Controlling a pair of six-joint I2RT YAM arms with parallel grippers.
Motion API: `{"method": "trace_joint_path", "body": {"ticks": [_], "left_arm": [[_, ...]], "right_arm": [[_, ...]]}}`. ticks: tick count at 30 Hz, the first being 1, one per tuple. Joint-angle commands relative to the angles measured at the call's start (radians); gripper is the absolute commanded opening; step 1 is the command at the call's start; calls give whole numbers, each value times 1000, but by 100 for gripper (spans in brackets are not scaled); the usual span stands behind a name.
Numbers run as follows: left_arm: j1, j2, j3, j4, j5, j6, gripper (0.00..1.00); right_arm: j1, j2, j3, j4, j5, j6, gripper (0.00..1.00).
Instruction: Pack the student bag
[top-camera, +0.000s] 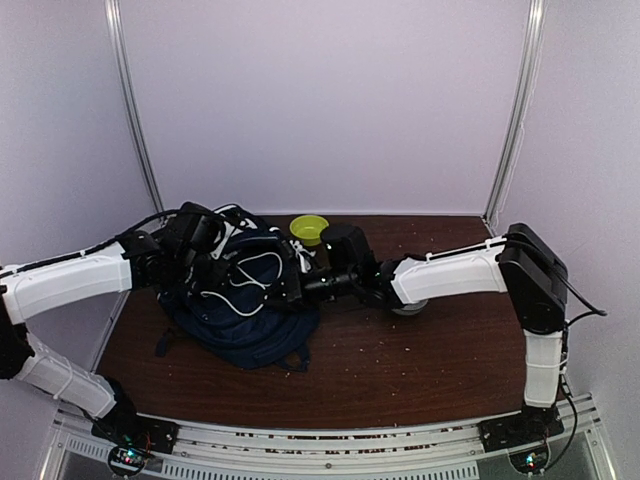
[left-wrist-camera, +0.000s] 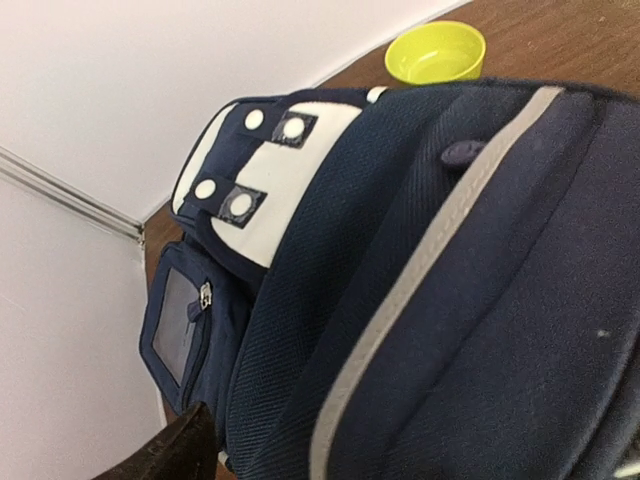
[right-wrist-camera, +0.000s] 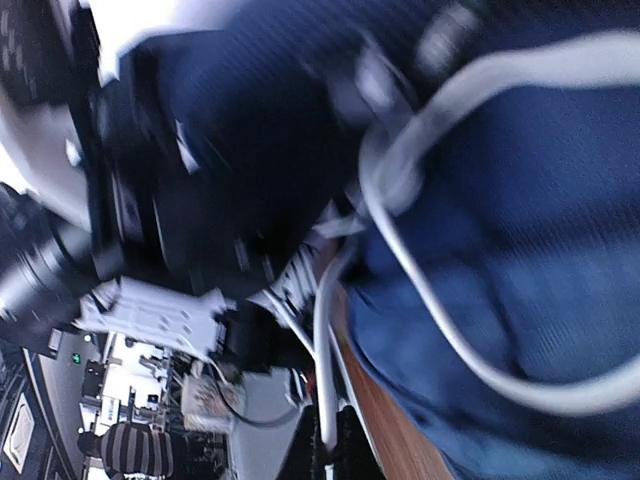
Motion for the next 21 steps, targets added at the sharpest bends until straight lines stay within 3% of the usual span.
{"method": "trace_joint_path", "body": {"ticks": [1, 7, 14, 21], "left_arm": [[11, -76, 36, 36, 187, 60, 84], [-13, -129, 48, -19, 269, 100, 87], [-14, -157, 24, -69, 95, 93, 79], [-14, -64, 38, -54, 77, 103, 79]], "right_arm": [[-10, 79, 179, 143, 31, 132, 0], [-33, 194, 361, 14, 201, 127, 0], [-81, 235, 395, -28, 349, 136, 0], [-98, 260, 437, -29, 498, 141, 0]]}}
